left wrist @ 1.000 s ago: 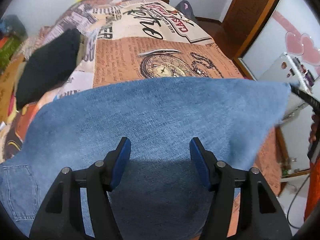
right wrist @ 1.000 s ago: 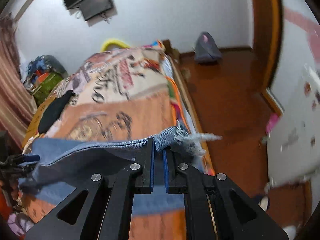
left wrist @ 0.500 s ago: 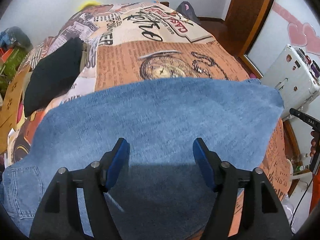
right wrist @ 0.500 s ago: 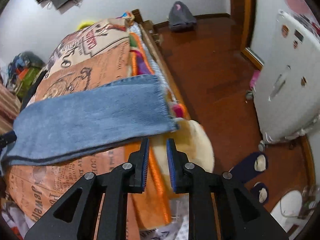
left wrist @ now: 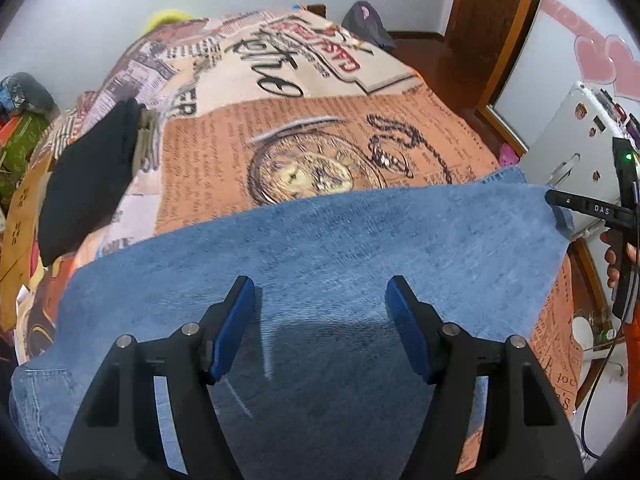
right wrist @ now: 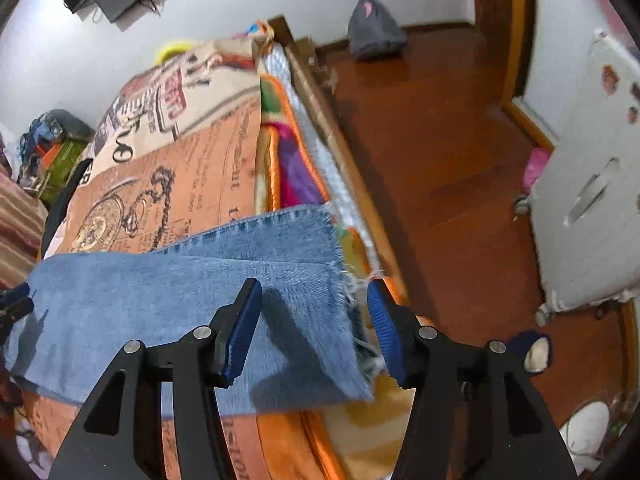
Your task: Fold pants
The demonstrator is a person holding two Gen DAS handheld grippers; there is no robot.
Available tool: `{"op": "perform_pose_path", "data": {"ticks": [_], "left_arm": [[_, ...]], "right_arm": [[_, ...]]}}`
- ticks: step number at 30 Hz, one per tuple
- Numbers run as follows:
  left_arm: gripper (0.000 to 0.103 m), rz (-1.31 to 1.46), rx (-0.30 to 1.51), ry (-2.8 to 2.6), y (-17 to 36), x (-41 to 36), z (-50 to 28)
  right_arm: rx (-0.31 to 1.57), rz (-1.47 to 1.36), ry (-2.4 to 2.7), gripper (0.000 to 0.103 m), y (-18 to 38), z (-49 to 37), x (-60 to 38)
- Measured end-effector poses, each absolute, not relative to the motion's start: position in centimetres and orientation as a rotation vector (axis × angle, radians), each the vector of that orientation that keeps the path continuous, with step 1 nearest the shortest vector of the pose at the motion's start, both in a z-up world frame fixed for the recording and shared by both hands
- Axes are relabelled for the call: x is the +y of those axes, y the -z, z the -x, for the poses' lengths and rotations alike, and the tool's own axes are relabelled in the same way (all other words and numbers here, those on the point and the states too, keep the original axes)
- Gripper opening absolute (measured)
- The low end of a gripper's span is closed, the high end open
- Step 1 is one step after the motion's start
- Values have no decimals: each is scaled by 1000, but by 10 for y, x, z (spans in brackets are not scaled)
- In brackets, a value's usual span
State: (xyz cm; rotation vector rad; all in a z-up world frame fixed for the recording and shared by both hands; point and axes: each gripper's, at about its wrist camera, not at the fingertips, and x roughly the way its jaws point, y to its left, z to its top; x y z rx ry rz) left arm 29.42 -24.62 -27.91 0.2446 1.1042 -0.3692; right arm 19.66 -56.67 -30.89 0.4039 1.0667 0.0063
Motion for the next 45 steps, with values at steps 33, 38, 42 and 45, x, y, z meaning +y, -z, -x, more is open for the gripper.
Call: {"op": "perform_pose_path", "data": {"ticks": [33, 38, 42, 45], "left_arm": [[70, -273, 1084, 357, 289, -257, -283], [70, -303, 1071, 385, 288, -269, -269], [71, -312, 1060, 388, 288, -275, -259], [71, -311, 1048, 401, 286, -275, -250]], "right_arm": [[1004, -404, 95, 28, 300, -147, -588], [947, -413, 24, 31, 285, -154, -561], [977, -362, -31, 37, 295, -165, -533], [1016, -328, -34, 37, 314, -164, -520]]}}
